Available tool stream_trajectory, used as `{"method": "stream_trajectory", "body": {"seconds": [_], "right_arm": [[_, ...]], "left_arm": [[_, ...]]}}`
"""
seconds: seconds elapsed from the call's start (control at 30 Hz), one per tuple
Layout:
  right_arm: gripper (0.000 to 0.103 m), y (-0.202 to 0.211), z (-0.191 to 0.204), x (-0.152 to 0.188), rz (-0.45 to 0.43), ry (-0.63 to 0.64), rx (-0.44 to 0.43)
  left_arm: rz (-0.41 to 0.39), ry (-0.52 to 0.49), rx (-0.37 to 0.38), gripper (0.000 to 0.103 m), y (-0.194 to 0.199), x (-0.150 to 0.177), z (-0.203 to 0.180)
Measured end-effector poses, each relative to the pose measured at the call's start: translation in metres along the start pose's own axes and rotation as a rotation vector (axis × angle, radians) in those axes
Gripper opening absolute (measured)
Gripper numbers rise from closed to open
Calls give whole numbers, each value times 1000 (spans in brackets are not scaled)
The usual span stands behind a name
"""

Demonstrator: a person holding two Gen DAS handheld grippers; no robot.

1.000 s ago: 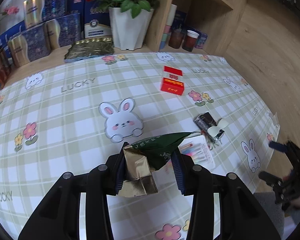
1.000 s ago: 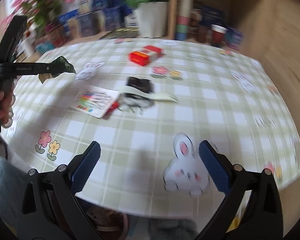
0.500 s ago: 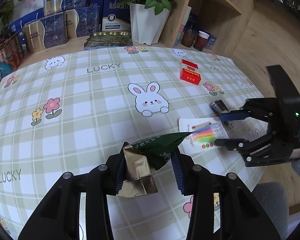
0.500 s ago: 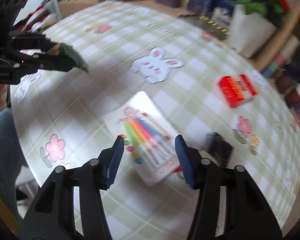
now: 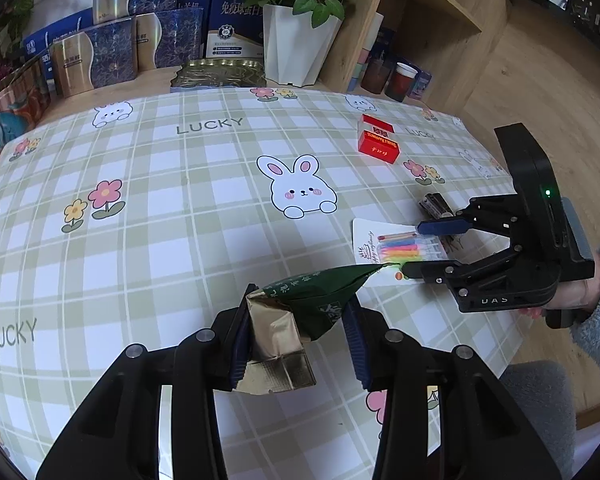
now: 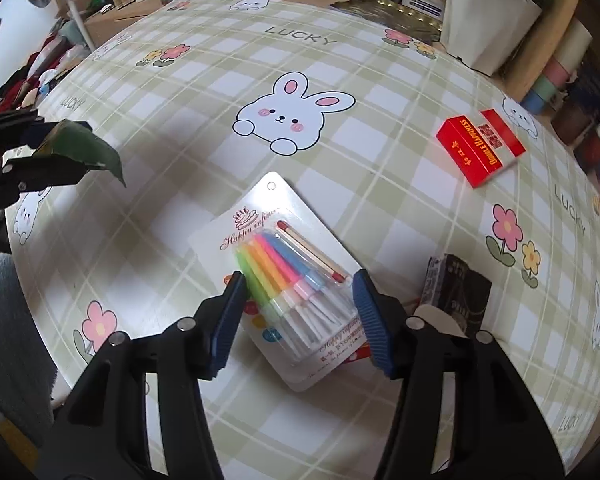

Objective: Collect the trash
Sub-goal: 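Grasp the colored pen card with the right tool while the left tool holds the wrapper, then carry the wrapper and pen card with both tools over the brown bin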

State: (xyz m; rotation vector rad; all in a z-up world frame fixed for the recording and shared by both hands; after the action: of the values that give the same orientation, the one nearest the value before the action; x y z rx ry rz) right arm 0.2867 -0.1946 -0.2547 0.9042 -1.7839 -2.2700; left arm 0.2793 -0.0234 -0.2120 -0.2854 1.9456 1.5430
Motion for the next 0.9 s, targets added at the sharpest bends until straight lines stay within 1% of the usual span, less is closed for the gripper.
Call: {"method": "stream_trajectory", "body": {"seconds": [0.07,0.17,0.2,0.27,0.5,0.67,0.9], "right_arm": [[53,2,3,1,-11,-23,6],[52,14,8,2,-79,-65,-6],[52,20,11,3,-114,-84,-18],[52,27,14,3,-149,-101,-19],[51,48,16,25,-215,-169,14],[51,78,8,64,-282,-259,22],[51,125,21,142,-368,-340,32]], "left_arm": [[-3,3,-2,40,2,2,0],[-10,8,-6,40,9,4,1],[-12,8,-7,40,10,4,2],[-16,8,-11,40,14,6,3],[-25,1,-19,40,32,13,-1],[-31,-16,-14,40,43,21,-13],[-51,-6,25,40,68,44,-36]]}}
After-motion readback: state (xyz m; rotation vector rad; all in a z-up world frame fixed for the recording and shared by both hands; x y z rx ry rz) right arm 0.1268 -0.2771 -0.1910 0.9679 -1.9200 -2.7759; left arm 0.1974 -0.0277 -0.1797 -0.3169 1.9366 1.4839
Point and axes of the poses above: each gripper's, at about its wrist camera, not at the fingertips, and y roughly against the way its jaws point, z to its left, x to its underside, the point moved 3 cm from there along -y, roughly the way its jaws point, and after that the axes turned 8 degrees about -x, right-handed, at the moved point
